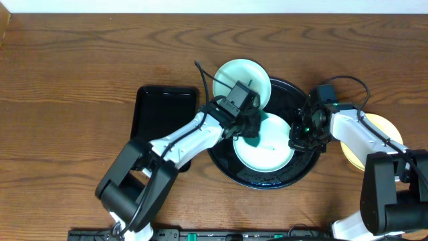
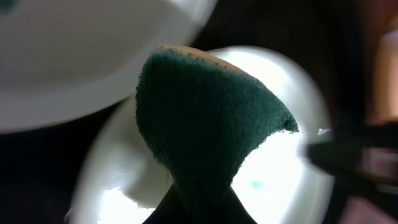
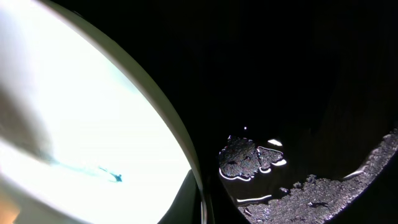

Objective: Clean dirty plates on tray and stack at the side
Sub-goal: 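Scrub the center mint plate with the sponge in the left gripper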

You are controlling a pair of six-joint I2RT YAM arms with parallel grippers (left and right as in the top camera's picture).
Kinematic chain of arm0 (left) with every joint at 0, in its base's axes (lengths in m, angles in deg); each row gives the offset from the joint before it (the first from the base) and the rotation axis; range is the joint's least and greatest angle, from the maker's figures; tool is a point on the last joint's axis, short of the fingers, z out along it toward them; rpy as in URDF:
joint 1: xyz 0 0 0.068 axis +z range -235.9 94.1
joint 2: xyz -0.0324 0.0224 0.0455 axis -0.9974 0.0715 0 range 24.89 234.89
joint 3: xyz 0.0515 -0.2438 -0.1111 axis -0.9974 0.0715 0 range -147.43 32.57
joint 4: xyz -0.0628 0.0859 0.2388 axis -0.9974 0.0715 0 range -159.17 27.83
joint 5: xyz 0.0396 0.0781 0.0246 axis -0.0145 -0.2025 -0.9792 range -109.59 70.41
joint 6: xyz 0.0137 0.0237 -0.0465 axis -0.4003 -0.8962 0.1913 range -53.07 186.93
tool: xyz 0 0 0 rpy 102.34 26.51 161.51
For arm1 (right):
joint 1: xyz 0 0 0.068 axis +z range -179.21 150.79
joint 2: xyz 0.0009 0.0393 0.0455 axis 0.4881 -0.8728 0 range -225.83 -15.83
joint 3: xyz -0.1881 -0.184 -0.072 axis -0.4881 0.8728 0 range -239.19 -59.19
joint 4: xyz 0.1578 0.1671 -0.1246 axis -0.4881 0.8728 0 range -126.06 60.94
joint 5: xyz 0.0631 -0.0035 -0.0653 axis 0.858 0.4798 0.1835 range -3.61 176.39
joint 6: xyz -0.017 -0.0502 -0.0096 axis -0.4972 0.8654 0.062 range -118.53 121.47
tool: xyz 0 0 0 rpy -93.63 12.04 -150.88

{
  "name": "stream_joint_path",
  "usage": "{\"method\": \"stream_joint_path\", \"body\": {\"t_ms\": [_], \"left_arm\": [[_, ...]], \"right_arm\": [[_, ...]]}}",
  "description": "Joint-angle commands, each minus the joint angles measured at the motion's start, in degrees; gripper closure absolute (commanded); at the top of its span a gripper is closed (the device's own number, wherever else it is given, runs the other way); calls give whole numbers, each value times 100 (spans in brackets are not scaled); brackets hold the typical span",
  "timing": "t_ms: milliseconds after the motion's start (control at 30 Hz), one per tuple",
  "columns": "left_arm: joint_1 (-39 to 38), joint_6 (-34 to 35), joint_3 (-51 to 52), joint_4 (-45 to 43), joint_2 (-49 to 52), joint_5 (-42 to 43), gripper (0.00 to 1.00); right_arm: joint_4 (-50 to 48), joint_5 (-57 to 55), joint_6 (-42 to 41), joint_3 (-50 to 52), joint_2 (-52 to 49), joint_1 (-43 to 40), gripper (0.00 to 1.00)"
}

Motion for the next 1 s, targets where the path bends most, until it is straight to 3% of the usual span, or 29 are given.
{"method": "stream_joint_path", "body": {"t_ms": [0, 433, 533, 700, 967], "left_arm": [[-280, 151, -2, -339, -282, 448, 92], [-876, 415, -2, -1049, 483, -48, 91], [-852, 92, 0, -1032, 610, -52, 88], [-605, -114, -2, -470, 645, -831, 89], [17, -173, -2, 208, 315, -654, 92]], "right_arm": [[-4, -149, 7, 24, -55, 9, 99], [20, -146, 7, 24, -55, 9, 99], [22, -146, 7, 24, -55, 9, 99], [24, -146, 9, 24, -55, 9, 99], [20, -146, 9, 24, -55, 9, 99]]}}
